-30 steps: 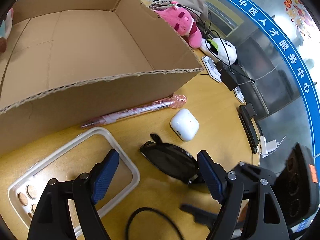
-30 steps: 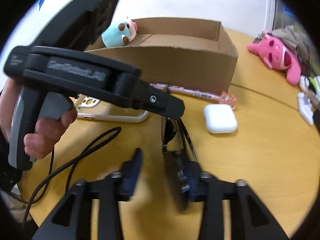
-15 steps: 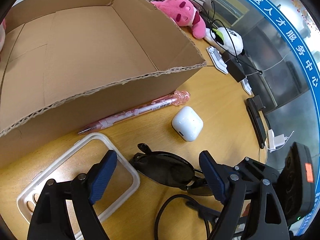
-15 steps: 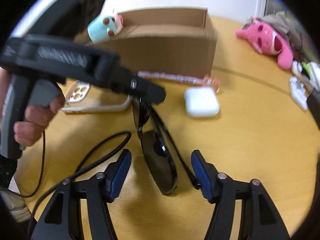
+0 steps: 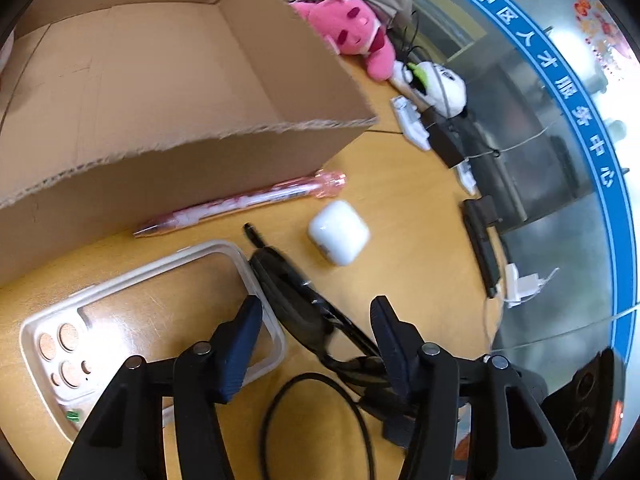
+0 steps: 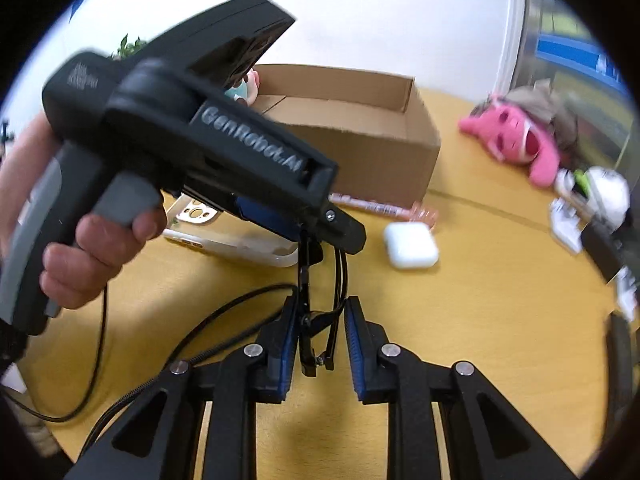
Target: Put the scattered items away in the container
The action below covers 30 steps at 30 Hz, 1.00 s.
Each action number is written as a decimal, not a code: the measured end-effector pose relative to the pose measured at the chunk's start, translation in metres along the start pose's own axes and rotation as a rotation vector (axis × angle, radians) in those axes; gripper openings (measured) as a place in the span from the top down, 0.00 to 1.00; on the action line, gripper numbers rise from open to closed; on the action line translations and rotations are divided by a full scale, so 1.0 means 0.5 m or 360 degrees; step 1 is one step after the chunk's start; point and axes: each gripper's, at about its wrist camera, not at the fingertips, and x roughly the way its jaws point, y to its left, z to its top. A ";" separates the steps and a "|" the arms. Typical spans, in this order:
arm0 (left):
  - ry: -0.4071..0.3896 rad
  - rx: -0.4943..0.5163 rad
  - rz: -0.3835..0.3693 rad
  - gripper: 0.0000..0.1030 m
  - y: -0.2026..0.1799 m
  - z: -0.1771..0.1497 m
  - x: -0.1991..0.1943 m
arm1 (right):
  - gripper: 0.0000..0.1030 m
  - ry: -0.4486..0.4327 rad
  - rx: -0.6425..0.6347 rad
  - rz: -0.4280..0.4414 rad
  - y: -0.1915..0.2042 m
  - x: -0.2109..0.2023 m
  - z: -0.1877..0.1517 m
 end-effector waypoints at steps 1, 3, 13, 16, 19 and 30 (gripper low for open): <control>-0.0003 0.0001 -0.0016 0.42 -0.002 0.001 -0.002 | 0.79 -0.0016 -0.0028 -0.0034 0.008 -0.003 0.001; -0.0004 -0.0007 -0.0039 0.46 -0.003 0.003 -0.003 | 0.79 -0.0046 -0.0086 -0.0099 0.020 -0.007 0.005; -0.0062 -0.0097 -0.0116 0.74 0.007 0.011 -0.043 | 0.80 -0.0159 -0.0398 -0.0398 0.065 -0.023 0.031; -0.0077 -0.0106 -0.0051 0.70 0.015 0.006 -0.053 | 0.81 -0.0182 -0.0450 -0.0410 0.072 -0.019 0.042; -0.0107 -0.0130 0.0060 0.40 0.034 -0.001 -0.065 | 0.81 -0.0187 -0.0468 -0.0393 0.080 -0.015 0.044; 0.0070 -0.0057 0.0021 0.37 0.005 0.010 -0.024 | 0.81 -0.0107 -0.0322 -0.0293 0.052 -0.012 0.011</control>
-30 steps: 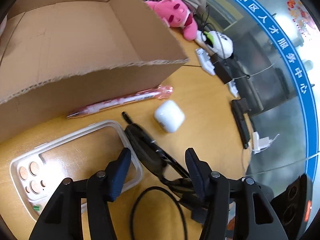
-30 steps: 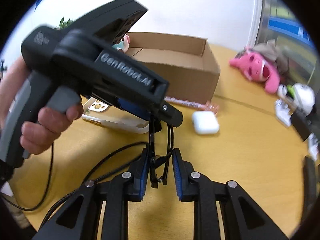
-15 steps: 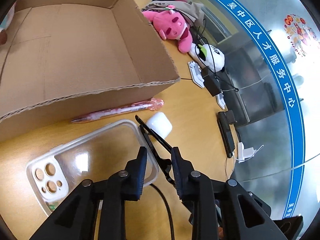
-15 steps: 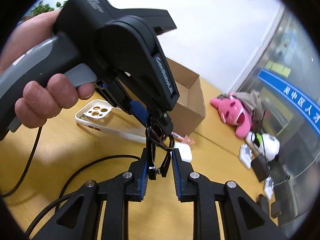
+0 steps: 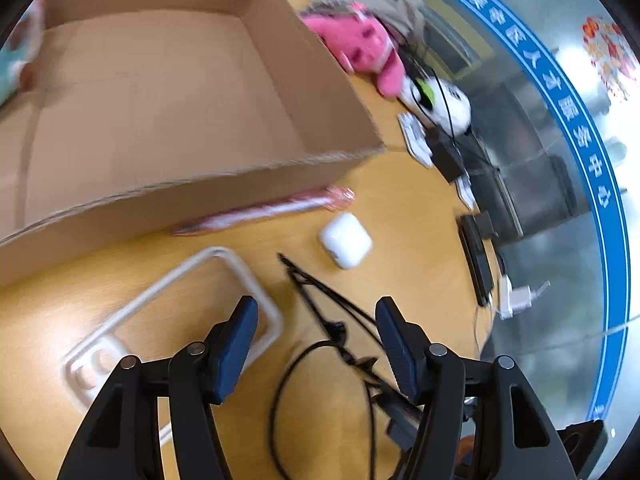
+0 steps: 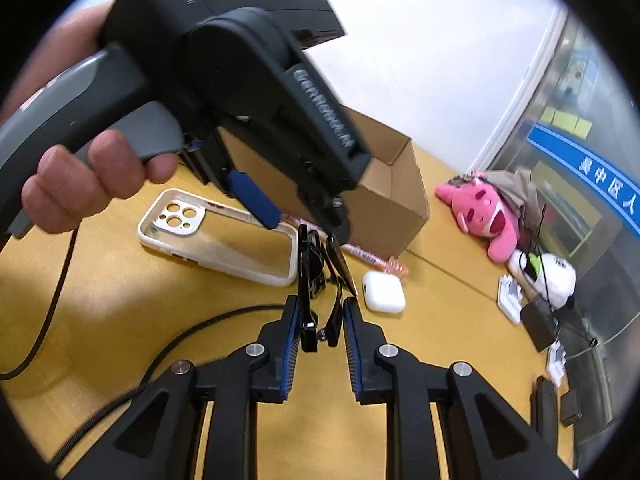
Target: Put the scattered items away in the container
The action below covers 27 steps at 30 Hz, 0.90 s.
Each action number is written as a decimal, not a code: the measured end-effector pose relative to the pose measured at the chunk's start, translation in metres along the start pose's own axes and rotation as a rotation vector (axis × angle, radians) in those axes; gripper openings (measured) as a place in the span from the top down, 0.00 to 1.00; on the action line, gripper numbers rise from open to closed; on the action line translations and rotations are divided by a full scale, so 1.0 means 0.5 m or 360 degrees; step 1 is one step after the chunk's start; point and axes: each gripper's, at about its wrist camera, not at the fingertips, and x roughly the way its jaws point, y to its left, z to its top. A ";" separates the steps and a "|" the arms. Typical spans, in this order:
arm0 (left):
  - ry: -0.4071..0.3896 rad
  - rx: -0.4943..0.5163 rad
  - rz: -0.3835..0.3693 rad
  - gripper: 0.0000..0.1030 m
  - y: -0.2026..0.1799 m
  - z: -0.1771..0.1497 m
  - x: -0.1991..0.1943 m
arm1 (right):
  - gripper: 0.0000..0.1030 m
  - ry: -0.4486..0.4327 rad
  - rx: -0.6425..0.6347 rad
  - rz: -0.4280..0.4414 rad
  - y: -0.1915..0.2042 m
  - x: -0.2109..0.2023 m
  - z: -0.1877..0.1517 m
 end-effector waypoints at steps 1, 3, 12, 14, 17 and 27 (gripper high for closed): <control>0.0064 0.0005 -0.0004 0.38 -0.007 0.004 0.023 | 0.81 0.0013 0.0025 0.0015 -0.006 0.001 -0.009; 0.0173 0.0017 -0.0011 0.45 -0.021 0.010 0.067 | 0.80 0.0047 0.0075 0.0055 -0.020 0.006 -0.027; 0.0299 0.0089 0.0066 0.69 -0.077 0.014 0.132 | 0.68 0.0256 0.0168 0.0124 -0.065 0.029 -0.112; 0.0296 0.0089 0.0080 0.70 -0.081 0.015 0.135 | 0.44 0.0286 0.0180 0.0131 -0.071 0.028 -0.123; 0.0296 0.0087 0.0091 0.72 -0.087 0.017 0.142 | 0.37 0.0363 0.0166 0.0123 -0.078 0.015 -0.141; 0.0277 0.0091 0.0151 0.73 -0.111 0.014 0.154 | 0.30 0.0343 0.0378 0.0232 -0.114 -0.002 -0.082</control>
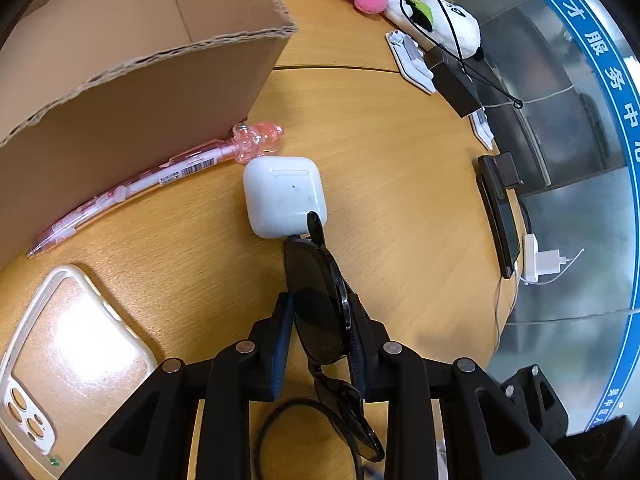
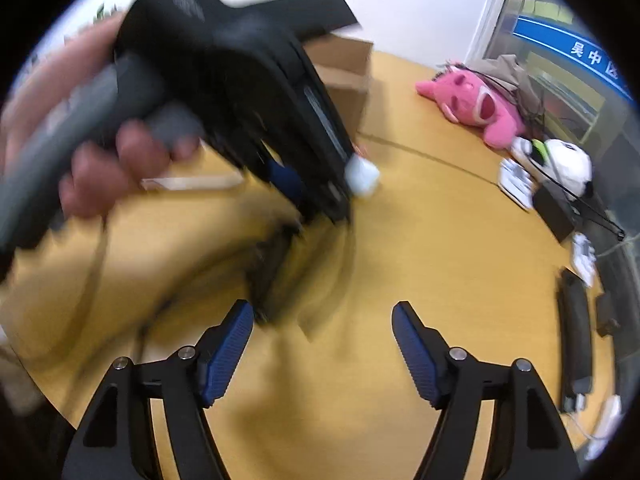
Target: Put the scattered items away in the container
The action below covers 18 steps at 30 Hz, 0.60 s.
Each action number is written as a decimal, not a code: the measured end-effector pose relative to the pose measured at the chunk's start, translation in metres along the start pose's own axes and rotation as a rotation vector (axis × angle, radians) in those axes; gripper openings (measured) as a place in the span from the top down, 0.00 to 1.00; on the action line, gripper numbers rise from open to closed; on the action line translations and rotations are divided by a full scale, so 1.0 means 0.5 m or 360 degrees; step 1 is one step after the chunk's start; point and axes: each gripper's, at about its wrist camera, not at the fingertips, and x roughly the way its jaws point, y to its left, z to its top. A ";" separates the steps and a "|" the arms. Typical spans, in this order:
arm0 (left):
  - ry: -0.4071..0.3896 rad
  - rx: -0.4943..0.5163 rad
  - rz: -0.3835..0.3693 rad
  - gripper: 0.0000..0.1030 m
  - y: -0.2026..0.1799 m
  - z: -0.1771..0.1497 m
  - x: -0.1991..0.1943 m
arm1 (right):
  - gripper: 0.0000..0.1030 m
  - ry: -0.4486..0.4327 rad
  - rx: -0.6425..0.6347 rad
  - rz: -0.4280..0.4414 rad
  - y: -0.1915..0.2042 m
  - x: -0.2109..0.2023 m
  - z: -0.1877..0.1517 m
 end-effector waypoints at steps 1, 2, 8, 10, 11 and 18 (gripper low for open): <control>0.0005 0.0001 0.0007 0.73 -0.001 0.002 0.001 | 0.30 -0.0008 0.0036 0.0032 0.003 0.005 0.011; 0.0009 0.0001 0.0013 0.73 -0.003 0.004 0.002 | 0.30 -0.0004 0.0093 0.0065 0.001 0.016 0.021; 0.0022 0.0000 0.0013 0.73 -0.009 0.013 0.008 | 0.46 0.0095 0.0424 0.0164 -0.057 0.088 0.018; 0.0021 0.0004 0.0001 0.71 -0.011 0.014 0.009 | 0.50 0.0083 0.0476 0.0189 -0.073 0.081 0.006; 0.0020 0.0010 -0.0001 0.70 -0.013 0.015 0.011 | 0.54 0.0084 0.0488 0.0188 -0.078 0.077 0.000; 0.0032 0.0043 -0.0001 0.67 -0.030 0.021 0.020 | 0.75 0.0143 0.0385 0.0135 -0.068 0.070 -0.013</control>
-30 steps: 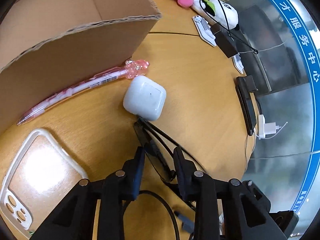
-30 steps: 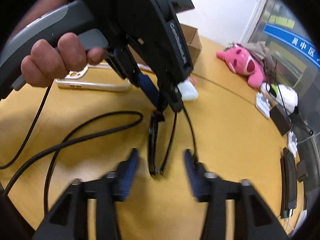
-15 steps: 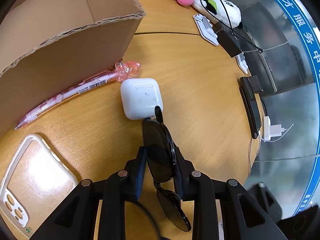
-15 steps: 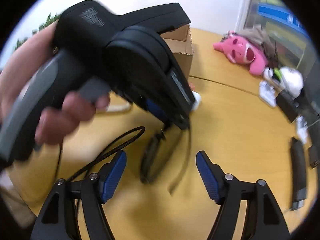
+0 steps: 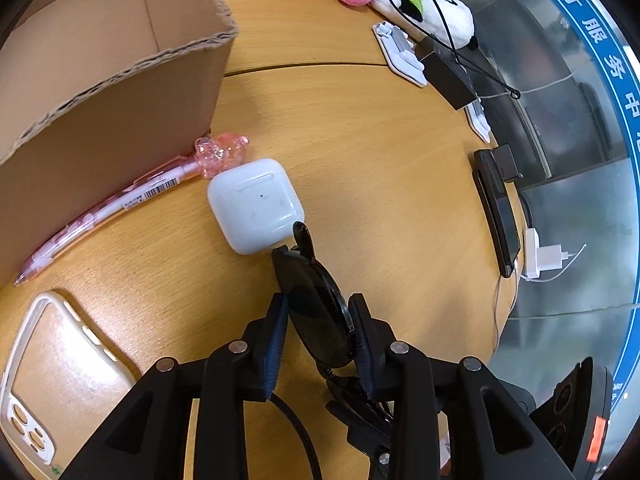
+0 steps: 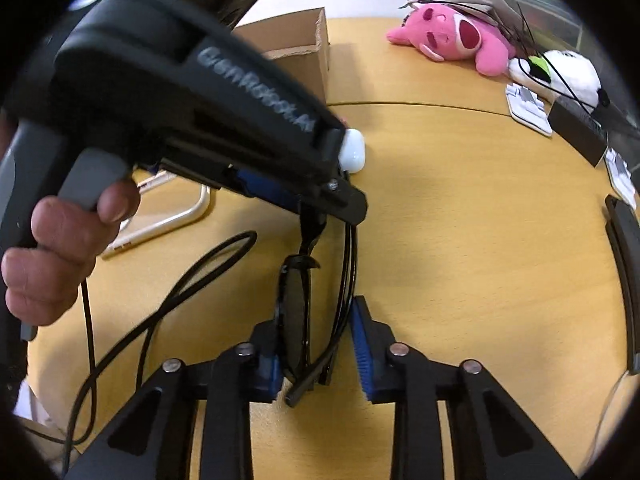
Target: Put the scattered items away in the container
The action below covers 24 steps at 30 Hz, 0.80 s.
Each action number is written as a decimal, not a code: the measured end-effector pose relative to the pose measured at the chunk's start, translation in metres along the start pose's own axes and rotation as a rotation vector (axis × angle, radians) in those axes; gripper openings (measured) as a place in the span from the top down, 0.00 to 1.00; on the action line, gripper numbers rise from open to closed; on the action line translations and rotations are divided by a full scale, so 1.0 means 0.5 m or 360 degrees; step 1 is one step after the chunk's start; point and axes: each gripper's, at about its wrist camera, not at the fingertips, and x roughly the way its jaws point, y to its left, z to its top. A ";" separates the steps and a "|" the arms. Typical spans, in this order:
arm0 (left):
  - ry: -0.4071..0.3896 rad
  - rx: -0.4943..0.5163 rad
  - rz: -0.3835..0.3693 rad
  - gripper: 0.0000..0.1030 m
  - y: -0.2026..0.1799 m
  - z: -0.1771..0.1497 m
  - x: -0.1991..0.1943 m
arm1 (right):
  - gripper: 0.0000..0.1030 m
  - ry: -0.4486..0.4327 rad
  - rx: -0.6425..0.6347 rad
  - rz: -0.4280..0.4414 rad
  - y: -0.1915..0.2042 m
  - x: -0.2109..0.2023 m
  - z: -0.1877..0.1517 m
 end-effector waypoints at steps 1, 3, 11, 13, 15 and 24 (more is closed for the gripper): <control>0.0005 0.0007 -0.0003 0.66 -0.001 0.001 0.001 | 0.76 0.0000 -0.0002 -0.0004 0.000 0.000 0.000; 0.0011 0.0023 0.0000 0.65 -0.003 0.001 0.002 | 0.78 -0.0005 0.0005 -0.0004 -0.001 -0.002 -0.002; 0.0013 0.0033 0.0015 0.68 -0.002 -0.011 -0.007 | 0.79 -0.0052 -0.0065 -0.0099 0.020 -0.006 -0.004; -0.0025 0.0033 -0.0008 0.68 0.000 -0.021 -0.023 | 0.79 -0.0079 -0.0091 -0.0127 0.029 -0.014 -0.004; -0.0089 0.0036 -0.0028 0.69 0.003 -0.032 -0.052 | 0.79 -0.0114 -0.0132 -0.0159 0.044 -0.026 0.000; -0.0491 -0.0006 -0.0094 0.70 0.056 -0.045 -0.282 | 0.79 -0.0398 -0.0462 -0.0326 0.176 -0.107 0.081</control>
